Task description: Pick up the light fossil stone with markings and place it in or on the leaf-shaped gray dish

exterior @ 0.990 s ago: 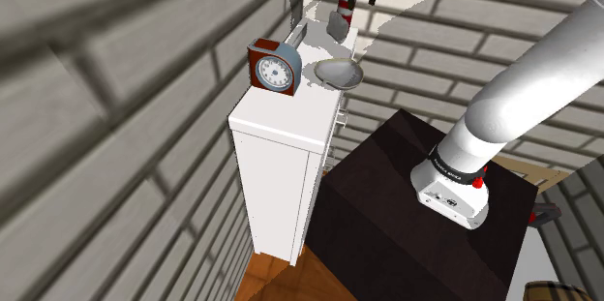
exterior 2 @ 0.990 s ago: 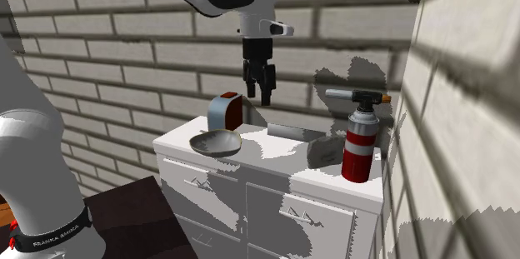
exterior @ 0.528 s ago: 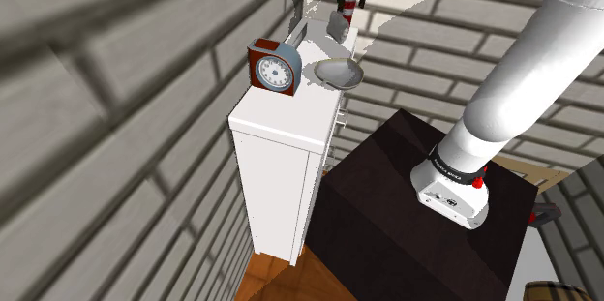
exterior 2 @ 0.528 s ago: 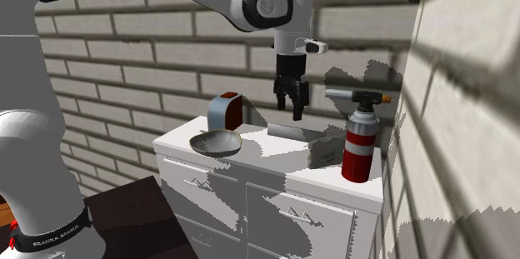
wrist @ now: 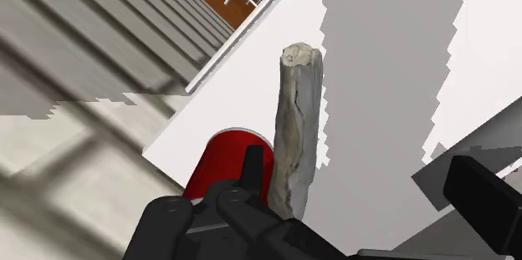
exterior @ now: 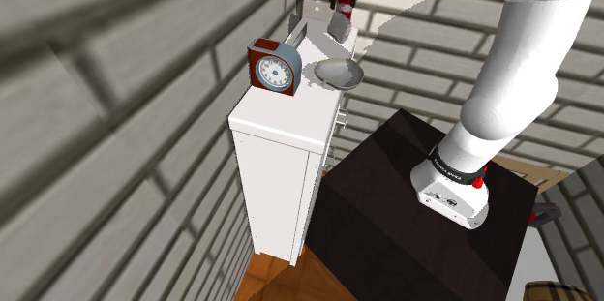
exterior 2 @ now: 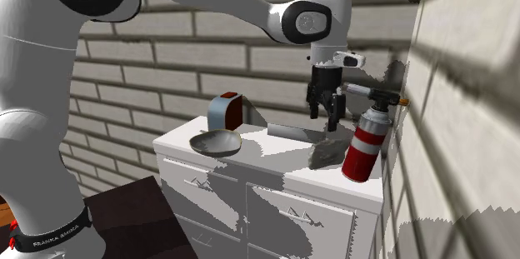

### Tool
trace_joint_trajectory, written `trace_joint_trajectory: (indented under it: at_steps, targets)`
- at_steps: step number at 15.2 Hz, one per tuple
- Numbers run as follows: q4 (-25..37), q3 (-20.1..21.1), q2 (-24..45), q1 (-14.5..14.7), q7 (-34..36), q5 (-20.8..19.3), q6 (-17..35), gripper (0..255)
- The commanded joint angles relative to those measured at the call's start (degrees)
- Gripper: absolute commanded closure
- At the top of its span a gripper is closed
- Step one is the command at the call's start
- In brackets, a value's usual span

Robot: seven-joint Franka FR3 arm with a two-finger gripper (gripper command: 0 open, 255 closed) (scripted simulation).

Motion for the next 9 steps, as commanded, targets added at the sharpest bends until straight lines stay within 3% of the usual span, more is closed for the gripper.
trace_joint_trajectory:
  at_steps: [1, 9]
  targets:
    - [3.5, -0.2, 4.5, -1.1, -0.4, 0.9, -0.9, 0]
    - [-0.2, 0.2, 6.0, -1.3, -0.6, 1.2, 4.2, 0]
